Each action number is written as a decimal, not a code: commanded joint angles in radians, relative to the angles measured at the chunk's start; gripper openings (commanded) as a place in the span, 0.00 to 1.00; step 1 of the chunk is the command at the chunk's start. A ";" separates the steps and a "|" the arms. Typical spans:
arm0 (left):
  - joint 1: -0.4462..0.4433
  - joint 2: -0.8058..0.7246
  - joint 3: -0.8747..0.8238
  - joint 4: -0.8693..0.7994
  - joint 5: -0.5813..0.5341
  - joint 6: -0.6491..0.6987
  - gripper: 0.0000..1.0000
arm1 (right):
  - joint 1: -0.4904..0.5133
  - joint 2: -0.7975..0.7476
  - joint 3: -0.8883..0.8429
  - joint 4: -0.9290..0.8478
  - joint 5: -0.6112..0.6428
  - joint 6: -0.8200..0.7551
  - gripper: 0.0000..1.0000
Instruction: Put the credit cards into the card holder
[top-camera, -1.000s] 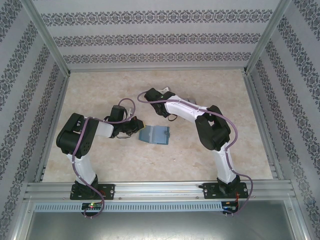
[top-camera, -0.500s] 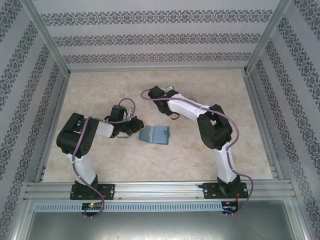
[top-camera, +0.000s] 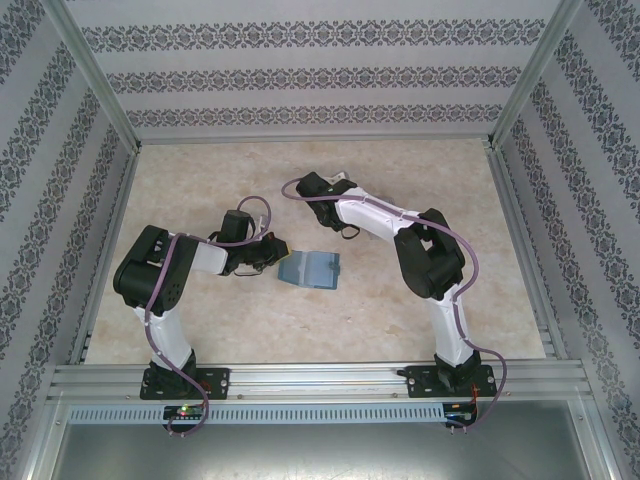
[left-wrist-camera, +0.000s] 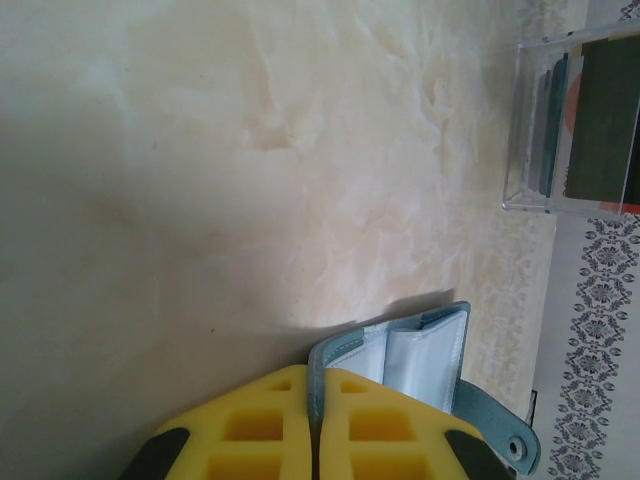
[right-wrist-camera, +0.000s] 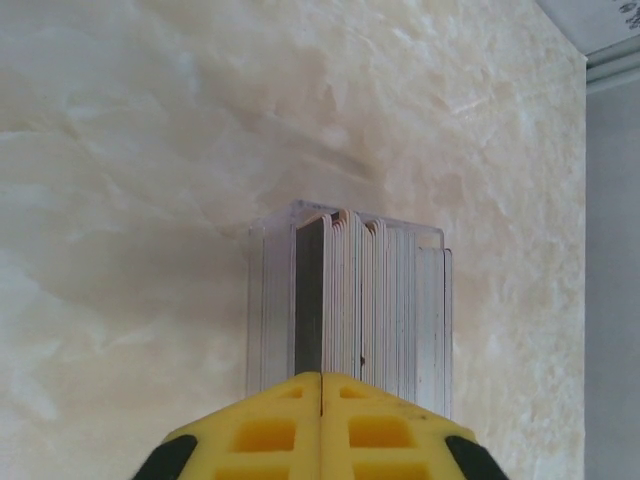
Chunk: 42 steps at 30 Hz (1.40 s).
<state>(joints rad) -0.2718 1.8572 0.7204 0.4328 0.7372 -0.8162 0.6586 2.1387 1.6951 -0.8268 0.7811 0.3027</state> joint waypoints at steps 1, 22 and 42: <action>-0.022 0.094 -0.011 -0.078 -0.105 0.011 0.00 | 0.008 -0.009 0.025 -0.028 0.035 -0.001 0.00; -0.026 0.097 -0.007 -0.080 -0.101 0.010 0.00 | 0.018 -0.001 0.035 -0.043 0.039 0.004 0.00; -0.026 0.104 -0.002 -0.086 -0.098 0.009 0.00 | 0.001 -0.114 -0.049 0.018 -0.095 0.003 0.00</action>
<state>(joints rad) -0.2718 1.8641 0.7269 0.4320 0.7448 -0.8192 0.6647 2.0617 1.6714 -0.8116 0.7055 0.3088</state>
